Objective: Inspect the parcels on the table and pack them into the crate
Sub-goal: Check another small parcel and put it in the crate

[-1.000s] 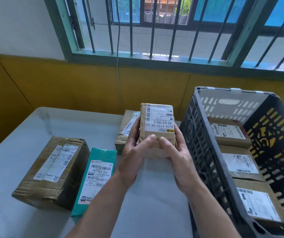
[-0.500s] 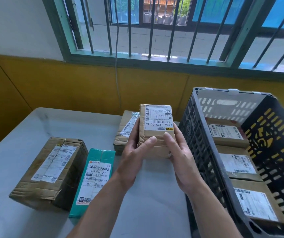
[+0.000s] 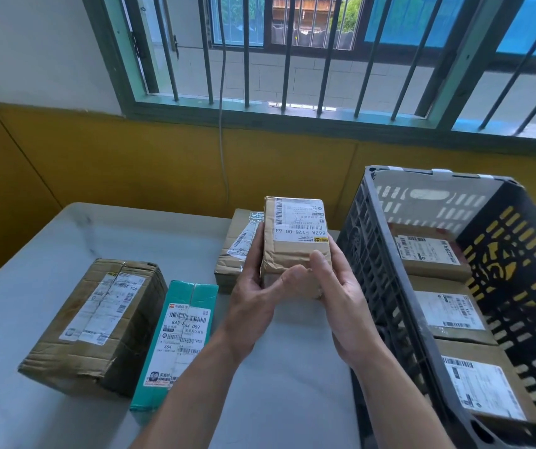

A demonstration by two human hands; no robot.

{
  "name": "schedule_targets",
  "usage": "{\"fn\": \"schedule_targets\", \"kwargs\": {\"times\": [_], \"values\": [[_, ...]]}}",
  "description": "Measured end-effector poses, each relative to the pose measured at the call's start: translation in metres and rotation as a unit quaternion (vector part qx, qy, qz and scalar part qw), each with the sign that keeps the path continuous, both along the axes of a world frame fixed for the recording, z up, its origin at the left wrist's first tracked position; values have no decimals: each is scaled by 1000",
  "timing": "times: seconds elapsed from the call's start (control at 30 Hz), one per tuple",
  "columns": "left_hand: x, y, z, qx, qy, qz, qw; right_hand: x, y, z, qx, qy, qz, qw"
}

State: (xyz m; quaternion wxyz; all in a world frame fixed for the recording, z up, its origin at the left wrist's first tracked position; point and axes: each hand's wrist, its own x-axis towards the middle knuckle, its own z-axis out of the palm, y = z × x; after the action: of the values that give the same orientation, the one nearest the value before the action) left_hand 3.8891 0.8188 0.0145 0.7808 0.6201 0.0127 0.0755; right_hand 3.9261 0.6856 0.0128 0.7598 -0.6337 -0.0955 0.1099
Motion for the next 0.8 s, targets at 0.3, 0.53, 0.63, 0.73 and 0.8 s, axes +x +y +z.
{"fn": "schedule_targets", "kwargs": {"times": [0.3, 0.53, 0.63, 0.73, 0.8], "values": [[2, -2, 2, -13, -1, 16, 1000, -3, 0, -4, -5, -25, -23, 999], [1, 0, 1, -6, -4, 11, 1000, 0, 2, -5, 3, -28, -22, 999], [1, 1, 2, 0, -3, 13, 1000, -3, 2, -3, 7, -27, -21, 999], [2, 1, 3, 1, 5, 23, 1000, -3, 3, -1, 9, -27, -22, 999], [2, 1, 3, 6, 7, 28, 1000, -2, 4, 0, 9, -28, -24, 999]]}}
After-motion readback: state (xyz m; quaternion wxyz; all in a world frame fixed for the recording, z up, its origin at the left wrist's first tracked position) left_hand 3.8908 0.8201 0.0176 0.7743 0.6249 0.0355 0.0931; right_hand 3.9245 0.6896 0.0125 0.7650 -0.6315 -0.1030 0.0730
